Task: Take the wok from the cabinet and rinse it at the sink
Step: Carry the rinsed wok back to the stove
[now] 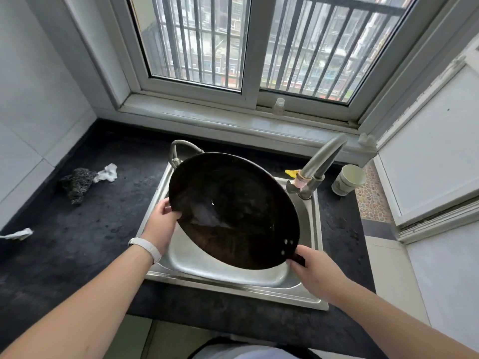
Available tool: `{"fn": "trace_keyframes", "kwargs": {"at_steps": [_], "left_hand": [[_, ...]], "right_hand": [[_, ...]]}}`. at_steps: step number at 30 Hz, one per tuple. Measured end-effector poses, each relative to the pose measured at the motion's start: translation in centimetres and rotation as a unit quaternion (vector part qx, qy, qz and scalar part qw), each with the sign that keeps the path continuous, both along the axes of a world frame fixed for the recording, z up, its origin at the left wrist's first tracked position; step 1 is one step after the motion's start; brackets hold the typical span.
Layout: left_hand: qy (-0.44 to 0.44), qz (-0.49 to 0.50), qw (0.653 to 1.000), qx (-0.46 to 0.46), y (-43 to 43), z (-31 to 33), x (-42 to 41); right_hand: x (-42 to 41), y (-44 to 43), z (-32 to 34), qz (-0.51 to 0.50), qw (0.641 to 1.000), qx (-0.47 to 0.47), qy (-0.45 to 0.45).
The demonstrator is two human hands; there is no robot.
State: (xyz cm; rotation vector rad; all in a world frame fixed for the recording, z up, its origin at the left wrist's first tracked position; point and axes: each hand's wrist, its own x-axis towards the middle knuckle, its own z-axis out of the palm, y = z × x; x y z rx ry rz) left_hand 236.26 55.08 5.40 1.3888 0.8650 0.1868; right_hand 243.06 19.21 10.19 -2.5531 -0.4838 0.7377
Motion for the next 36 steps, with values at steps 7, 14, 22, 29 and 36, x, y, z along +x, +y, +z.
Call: {"fn": "trace_keyframes", "kwargs": {"at_steps": [7,14,22,29,36], "left_hand": [[-0.017,0.044,0.998,0.046,0.1,1.7,-2.4],[0.024,0.099,0.99,0.1,-2.0,2.4,-7.9],[0.054,0.254,0.959,0.112,-8.7,4.8,-16.2],[0.034,0.392,0.916,0.075,-16.2,6.3,-24.8],[-0.001,0.5,0.866,0.022,-24.6,6.5,-33.0]], "right_hand": [[-1.8,0.2,1.9,-0.054,0.979,0.095,0.172],[-2.8,-0.1,3.3,0.018,0.969,0.092,0.23],[-2.4,-1.1,4.6,0.161,0.949,0.063,0.265],[-4.0,-1.8,4.6,0.26,0.914,0.055,0.306],[-8.0,-0.4,4.1,0.355,0.872,0.047,0.334]]}}
